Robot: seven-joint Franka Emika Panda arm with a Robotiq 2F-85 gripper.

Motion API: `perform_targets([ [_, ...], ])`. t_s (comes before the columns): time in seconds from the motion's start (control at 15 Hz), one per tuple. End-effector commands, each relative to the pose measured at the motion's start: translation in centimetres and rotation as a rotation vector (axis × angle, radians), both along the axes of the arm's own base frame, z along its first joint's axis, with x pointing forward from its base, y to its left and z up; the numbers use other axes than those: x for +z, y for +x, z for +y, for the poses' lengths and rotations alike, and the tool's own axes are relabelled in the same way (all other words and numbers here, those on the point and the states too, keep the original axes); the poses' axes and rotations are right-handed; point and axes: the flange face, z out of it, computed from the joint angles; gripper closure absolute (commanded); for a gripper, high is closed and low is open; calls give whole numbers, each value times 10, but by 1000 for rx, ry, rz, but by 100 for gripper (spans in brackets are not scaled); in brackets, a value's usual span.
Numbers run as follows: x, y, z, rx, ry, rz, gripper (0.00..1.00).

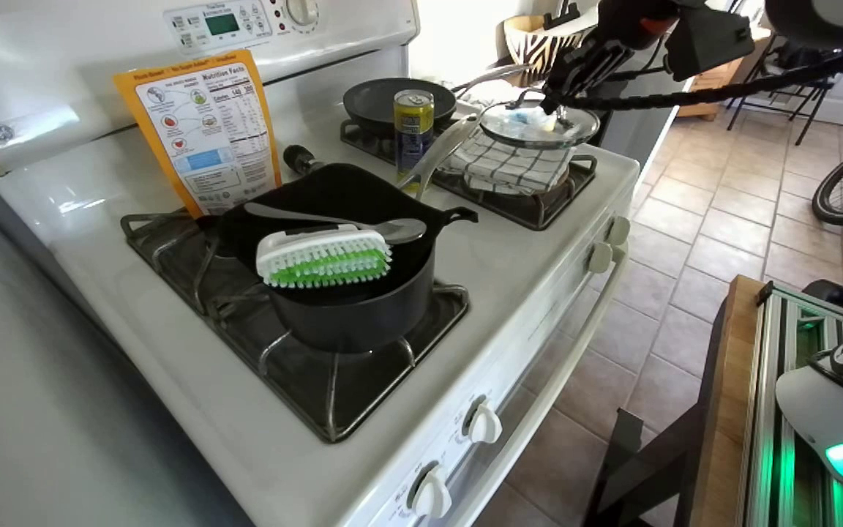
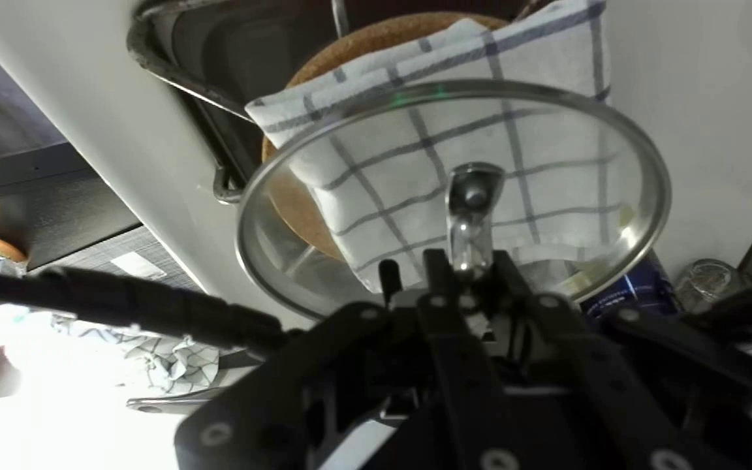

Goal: Remove the lid from the pan

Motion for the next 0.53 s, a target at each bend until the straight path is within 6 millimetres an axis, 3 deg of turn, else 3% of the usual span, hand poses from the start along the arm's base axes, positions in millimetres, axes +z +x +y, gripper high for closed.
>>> perform_targets([
  [0.0,-10,9,2,-27,-11,-40,95],
  [0.47,-35,23,7,-31,-26,-36,95],
])
